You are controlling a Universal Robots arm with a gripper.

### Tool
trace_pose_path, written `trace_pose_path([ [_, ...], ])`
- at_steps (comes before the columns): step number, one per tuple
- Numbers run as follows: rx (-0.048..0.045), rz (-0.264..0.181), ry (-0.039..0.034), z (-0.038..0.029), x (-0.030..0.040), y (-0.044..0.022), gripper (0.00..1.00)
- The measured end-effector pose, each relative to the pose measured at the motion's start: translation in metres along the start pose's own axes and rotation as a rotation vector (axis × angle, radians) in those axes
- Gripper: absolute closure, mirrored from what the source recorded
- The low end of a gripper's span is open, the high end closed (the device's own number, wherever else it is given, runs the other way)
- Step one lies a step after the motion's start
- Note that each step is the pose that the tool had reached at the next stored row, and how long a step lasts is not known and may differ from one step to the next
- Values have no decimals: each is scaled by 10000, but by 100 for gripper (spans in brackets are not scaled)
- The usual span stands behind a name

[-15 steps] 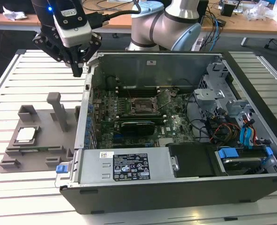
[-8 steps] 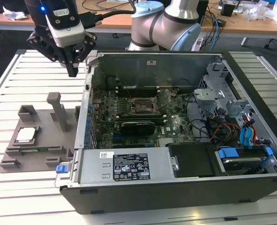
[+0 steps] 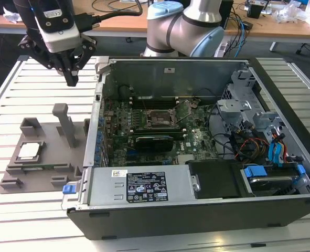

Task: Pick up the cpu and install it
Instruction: 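Reach for the cpu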

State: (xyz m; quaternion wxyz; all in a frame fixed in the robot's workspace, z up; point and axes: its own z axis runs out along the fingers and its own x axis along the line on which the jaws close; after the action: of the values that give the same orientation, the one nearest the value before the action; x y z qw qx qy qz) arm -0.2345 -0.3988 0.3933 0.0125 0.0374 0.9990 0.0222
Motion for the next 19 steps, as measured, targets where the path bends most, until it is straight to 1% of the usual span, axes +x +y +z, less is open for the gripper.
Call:
trace_pose_path([
  [4, 0, 0, 0, -2, 66, -5, 89],
  [7, 1, 0, 1, -5, 176, -13, 89],
  [8, 0, 0, 1, -6, 203, -15, 89],
  [10, 0, 0, 0, -8, 290, -22, 89],
  [11, 1, 0, 1, -9, 310, -23, 89],
  [12, 1, -1, 0, -10, 358, -27, 89],
  [19, 1, 0, 0, -15, 554, -41, 89],
])
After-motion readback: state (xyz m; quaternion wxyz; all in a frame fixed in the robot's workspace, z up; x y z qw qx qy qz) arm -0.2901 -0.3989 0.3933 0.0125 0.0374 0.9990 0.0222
